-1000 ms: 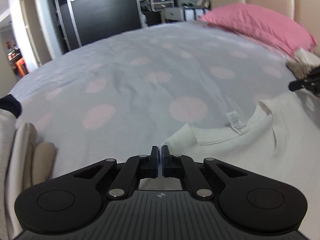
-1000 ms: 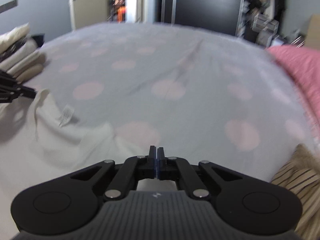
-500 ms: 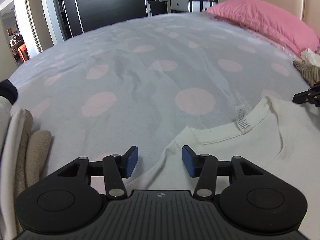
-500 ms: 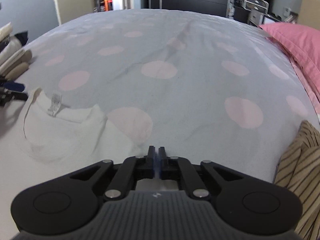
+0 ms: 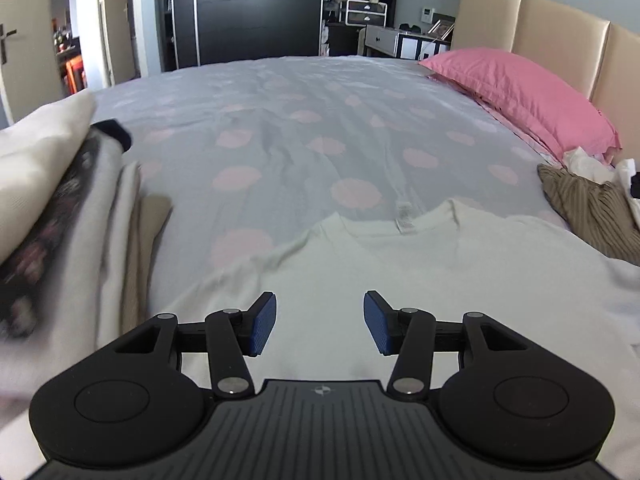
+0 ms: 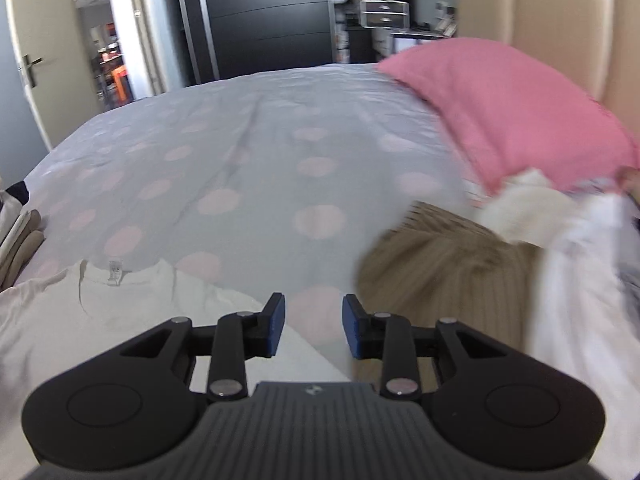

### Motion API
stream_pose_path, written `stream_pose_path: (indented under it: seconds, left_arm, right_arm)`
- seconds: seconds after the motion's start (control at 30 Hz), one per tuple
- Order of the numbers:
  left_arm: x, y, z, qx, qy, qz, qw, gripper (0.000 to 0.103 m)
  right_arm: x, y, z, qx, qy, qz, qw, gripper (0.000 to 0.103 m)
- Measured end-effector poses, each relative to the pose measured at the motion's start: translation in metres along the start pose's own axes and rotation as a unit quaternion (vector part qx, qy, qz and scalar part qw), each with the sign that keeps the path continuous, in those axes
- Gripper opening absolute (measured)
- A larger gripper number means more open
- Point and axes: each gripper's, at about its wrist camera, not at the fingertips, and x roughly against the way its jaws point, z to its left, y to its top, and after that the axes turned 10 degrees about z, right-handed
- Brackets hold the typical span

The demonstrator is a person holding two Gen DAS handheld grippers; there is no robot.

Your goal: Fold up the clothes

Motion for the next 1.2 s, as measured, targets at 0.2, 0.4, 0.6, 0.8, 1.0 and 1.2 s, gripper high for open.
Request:
stream_pose_path:
  seconds: [0.2, 0.4, 0.6, 0.8, 1.0, 1.2]
  left_arm:
    - [0.061, -0.04, -0.012, 0.01, 0.003, 0.037, 0.9993, 0.047]
    - [0.102, -0.07, -0.023, 0.022, 0.0, 0.053, 0.9984, 0.047]
    - [0.125, -0.085, -0.03, 0.025, -0.008, 0.034, 0.9991, 0.049]
    - [0.115, -0.082, -0.032, 0.036, 0.004, 0.024, 0.9991, 0.048]
    - [0.1, -0.079, -0.044, 0.015, 0.01, 0.02, 0.9996, 0.049]
    - [0.084, -0.076, -0.06, -0.005, 0.007, 0.03, 0.9995, 0.049]
  right_arm:
    - [0.102, -0.075, -0.066, -0.061, -0.04, 0.014, 0.997, 0.055]
    - [0.157, -0.149, -0.121, -0.129, -0.103, 0.052, 0.985, 0.06]
    - [0.18, -0.203, -0.184, -0.204, -0.125, 0.065, 0.969, 0.06]
    - [0.16, -0.24, -0.239, -0.279, -0.104, 0.058, 0.953, 0.062]
    - [0.139, -0.248, -0.261, -0.306, -0.068, 0.033, 0.949, 0.053]
    - [0.133, -0.244, -0.262, -0.292, -0.06, 0.024, 0.954, 0.012]
